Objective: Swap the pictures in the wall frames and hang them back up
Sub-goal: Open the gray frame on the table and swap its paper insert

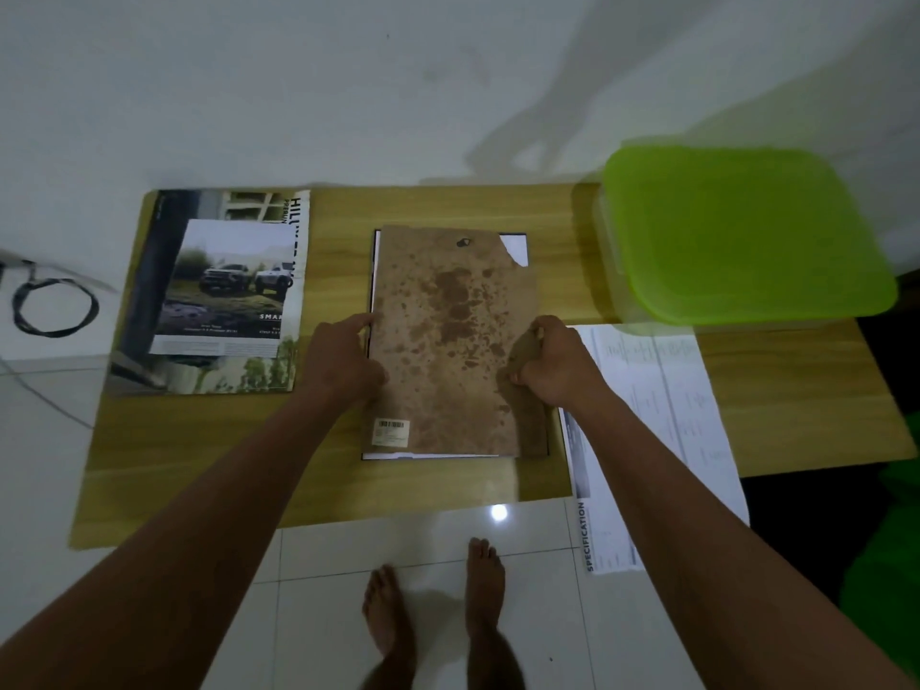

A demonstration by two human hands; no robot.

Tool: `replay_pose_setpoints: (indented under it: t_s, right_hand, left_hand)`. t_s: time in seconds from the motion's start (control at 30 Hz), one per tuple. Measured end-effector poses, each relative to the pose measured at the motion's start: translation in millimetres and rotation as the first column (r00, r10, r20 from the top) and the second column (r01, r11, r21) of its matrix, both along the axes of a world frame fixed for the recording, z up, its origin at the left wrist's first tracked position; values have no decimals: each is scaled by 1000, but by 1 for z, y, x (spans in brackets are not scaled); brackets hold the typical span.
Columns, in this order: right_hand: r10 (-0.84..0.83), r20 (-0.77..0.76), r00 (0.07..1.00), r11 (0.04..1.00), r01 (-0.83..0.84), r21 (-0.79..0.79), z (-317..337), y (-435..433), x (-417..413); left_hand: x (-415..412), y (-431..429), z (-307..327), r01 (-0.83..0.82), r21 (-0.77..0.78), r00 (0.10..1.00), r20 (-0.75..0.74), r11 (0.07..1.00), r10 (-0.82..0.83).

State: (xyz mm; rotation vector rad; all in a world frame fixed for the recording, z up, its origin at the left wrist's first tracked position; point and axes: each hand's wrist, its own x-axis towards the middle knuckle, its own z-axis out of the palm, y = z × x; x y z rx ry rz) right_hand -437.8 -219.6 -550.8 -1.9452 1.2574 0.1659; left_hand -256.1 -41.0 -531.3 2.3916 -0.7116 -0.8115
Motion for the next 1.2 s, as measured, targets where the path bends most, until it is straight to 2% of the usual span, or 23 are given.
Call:
replay_pose_setpoints:
  t_s: [0.2,0.3,0.53,0.73,0.87,1.0,1.2]
  right_hand:
    - [21,35,999,1000,-20,-16,1,6,-1]
    - [26,37,999,1000,-26,-18,0,6,-2]
    - [49,49,998,998,-50,27,1,7,-1]
    - [131,-13,991,991,-131,-25,2,7,5]
    - [69,15,997,997,-69,-27,2,7,9]
    - [64,17,998,993,-62,-103,1,6,9]
    - [54,31,998,990,-50,-132,-2,3,11]
  left_hand:
    - [-9,2,-2,-61,14,998,8,998,61]
    - [-8,4,-1,-19,20,999,46,1000,18]
    - [-5,7,3,0,5,1000,20,1000,0]
    - [-8,8,3,6,-6,999,47,1000,-6]
    - [-5,7,3,28,3,998,49,1000,-29]
    - [-4,8,3,28,-20,997,72,999,-27]
    - [-6,11,1,9,-11,992,127,1000,-7]
